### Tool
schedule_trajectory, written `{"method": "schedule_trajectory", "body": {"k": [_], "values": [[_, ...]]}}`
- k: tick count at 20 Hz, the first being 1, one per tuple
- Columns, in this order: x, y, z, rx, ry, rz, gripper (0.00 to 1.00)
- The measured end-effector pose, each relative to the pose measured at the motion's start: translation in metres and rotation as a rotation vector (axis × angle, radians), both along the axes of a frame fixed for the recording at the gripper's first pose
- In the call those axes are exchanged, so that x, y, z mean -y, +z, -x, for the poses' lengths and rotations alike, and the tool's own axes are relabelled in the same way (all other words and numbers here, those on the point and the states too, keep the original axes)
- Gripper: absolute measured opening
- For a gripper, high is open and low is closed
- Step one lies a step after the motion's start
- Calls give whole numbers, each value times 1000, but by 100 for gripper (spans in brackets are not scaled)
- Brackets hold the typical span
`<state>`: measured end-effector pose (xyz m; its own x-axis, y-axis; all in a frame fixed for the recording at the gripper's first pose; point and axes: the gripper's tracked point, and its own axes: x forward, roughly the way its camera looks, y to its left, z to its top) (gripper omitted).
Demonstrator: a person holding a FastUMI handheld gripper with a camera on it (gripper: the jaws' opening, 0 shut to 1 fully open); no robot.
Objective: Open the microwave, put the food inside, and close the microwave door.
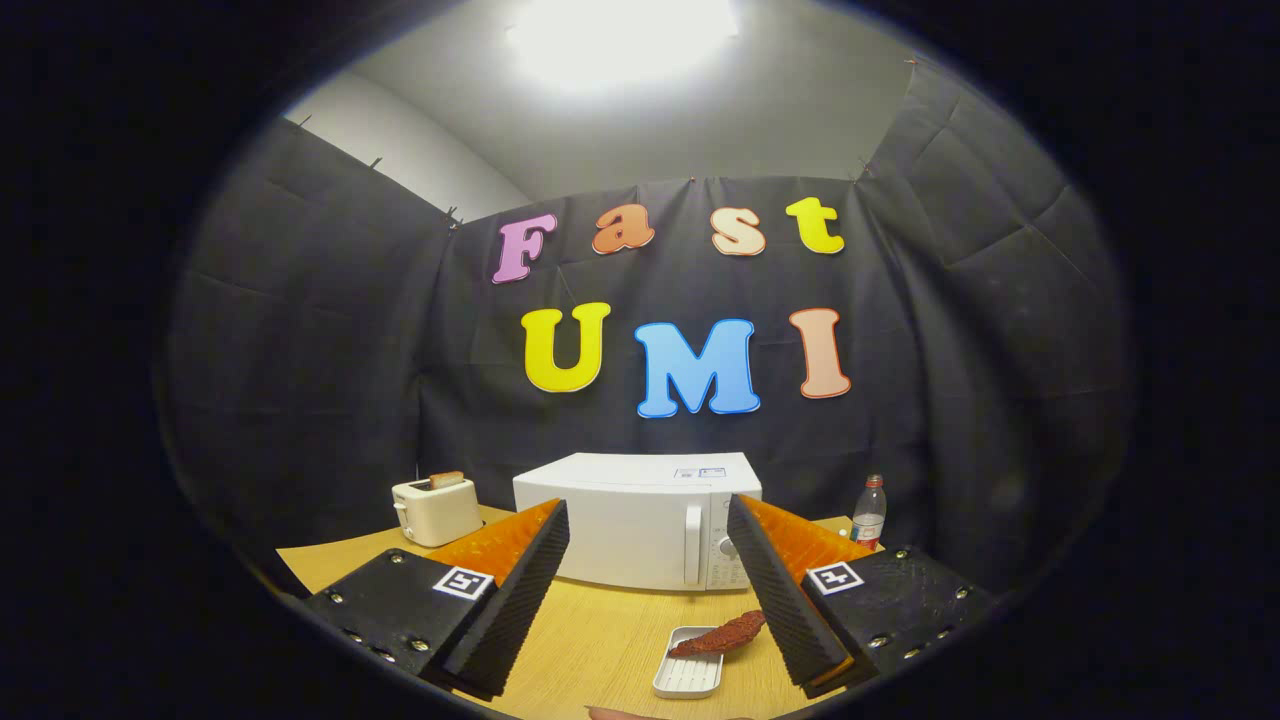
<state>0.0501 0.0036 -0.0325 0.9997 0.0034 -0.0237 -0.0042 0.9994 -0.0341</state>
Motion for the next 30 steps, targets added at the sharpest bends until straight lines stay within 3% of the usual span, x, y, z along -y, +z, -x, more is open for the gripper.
{"method": "schedule_trajectory", "body": {"k": [9,22,30], "values": [[10,-38,-55,-34,-15,62,98],[26,-94,-139,-101,-58,19,98],[51,-136,-191,-161,-138,22,99]]}}
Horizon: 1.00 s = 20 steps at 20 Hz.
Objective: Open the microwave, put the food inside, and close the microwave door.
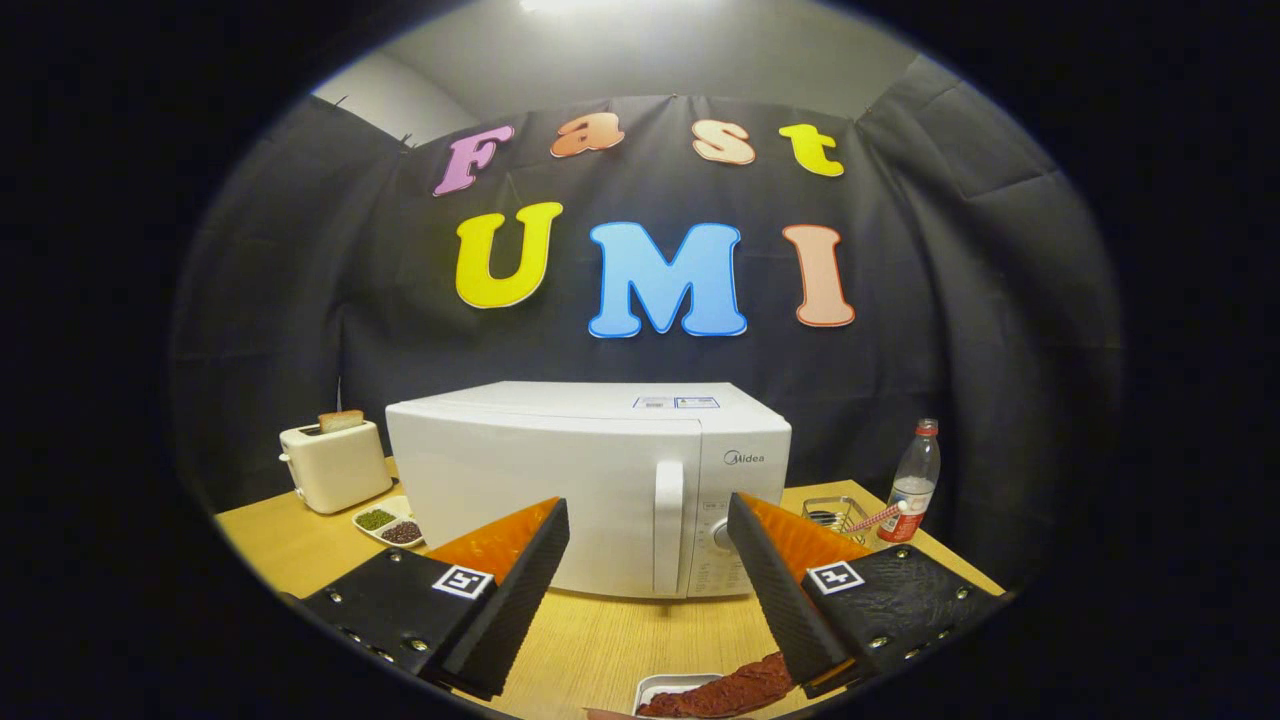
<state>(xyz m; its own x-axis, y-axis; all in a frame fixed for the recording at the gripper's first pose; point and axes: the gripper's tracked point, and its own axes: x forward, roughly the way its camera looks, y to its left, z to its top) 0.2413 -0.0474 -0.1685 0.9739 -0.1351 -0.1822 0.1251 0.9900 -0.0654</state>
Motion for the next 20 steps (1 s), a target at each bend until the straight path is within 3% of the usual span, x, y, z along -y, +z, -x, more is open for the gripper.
{"method": "schedule_trajectory", "body": {"k": [9,12,13,15,17,19,20], "values": [[25,-46,-55,-32,-71,-25,97],[32,-58,-69,-36,-88,-27,91],[34,-60,-71,-28,-87,-16,81],[36,-62,-78,-11,-90,7,79],[33,-61,-80,4,-75,12,49],[28,-59,-76,8,-75,27,47],[32,-61,-84,8,-92,37,32]]}}
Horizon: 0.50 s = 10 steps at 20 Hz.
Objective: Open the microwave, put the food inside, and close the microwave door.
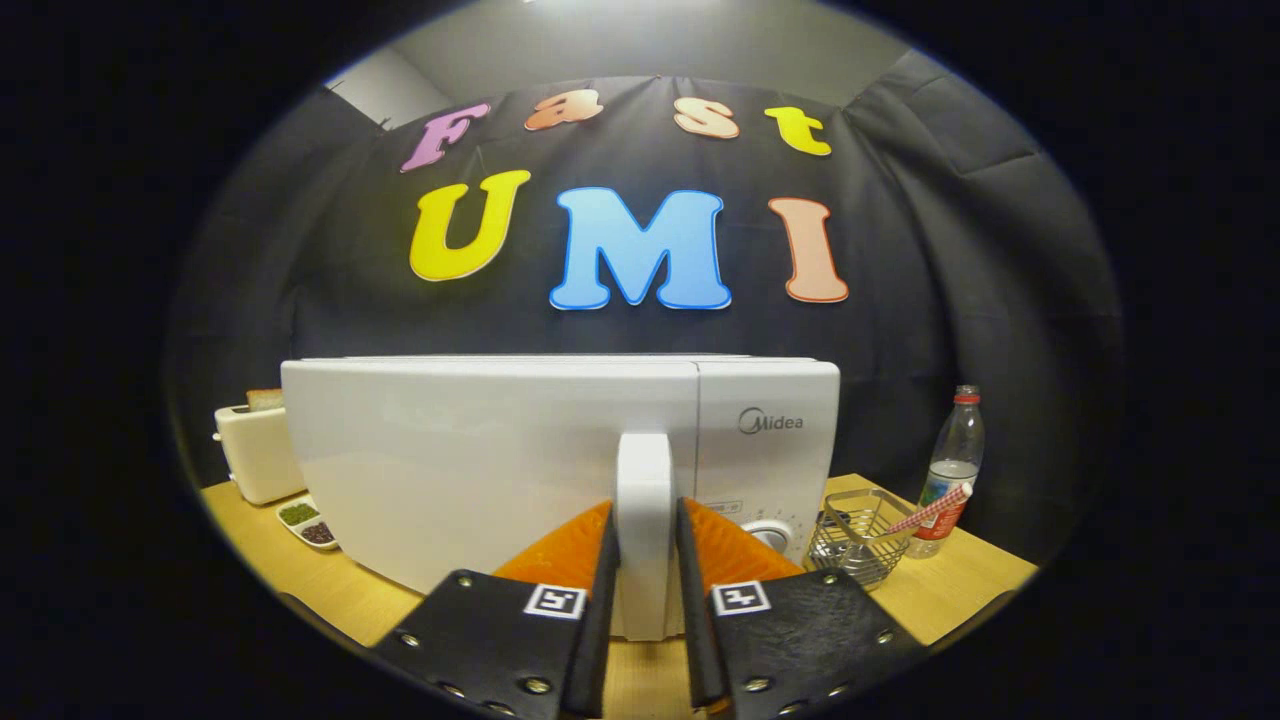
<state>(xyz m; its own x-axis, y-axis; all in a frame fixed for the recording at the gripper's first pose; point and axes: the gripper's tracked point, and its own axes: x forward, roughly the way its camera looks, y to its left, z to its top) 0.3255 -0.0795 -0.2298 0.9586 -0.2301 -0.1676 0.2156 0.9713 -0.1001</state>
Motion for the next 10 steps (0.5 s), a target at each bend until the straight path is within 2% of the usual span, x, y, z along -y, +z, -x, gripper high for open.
{"method": "schedule_trajectory", "body": {"k": [1,3,4,6,9,10], "values": [[-1,1,7,-11,-11,-13,21],[-4,0,5,-18,-14,-62,20],[-5,1,7,-21,-6,-70,14],[-8,0,15,-40,12,-87,14],[-19,6,43,-15,30,-12,13],[-25,5,52,-14,40,-29,14]]}}
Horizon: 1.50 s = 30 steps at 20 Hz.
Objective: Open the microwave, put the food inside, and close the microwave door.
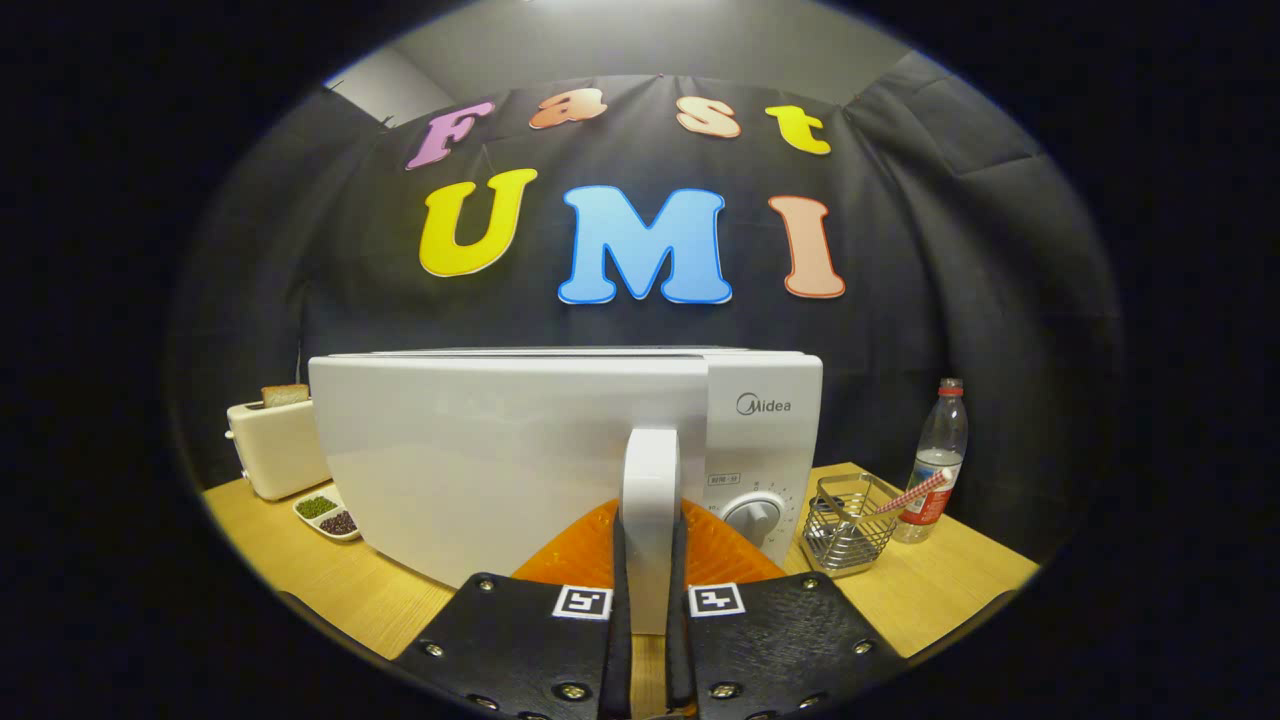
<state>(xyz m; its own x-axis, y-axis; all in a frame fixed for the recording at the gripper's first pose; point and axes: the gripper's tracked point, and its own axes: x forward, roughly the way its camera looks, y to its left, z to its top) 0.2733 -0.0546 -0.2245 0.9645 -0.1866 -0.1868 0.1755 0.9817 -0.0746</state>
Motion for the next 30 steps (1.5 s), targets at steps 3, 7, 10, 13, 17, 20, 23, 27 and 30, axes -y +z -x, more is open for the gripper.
{"method": "schedule_trajectory", "body": {"k": [3,7,10,13,17,20,23,27,30], "values": [[-16,2,26,-12,43,-37,13],[-44,6,61,-15,105,-50,13],[-70,8,86,-6,154,-53,13],[-106,9,114,-5,222,-61,13],[-152,10,143,-6,283,-48,13],[-189,10,159,-6,314,-54,13],[-230,10,173,-5,341,-68,12],[-273,10,182,4,330,-48,12],[-294,6,182,16,272,-43,12]]}}
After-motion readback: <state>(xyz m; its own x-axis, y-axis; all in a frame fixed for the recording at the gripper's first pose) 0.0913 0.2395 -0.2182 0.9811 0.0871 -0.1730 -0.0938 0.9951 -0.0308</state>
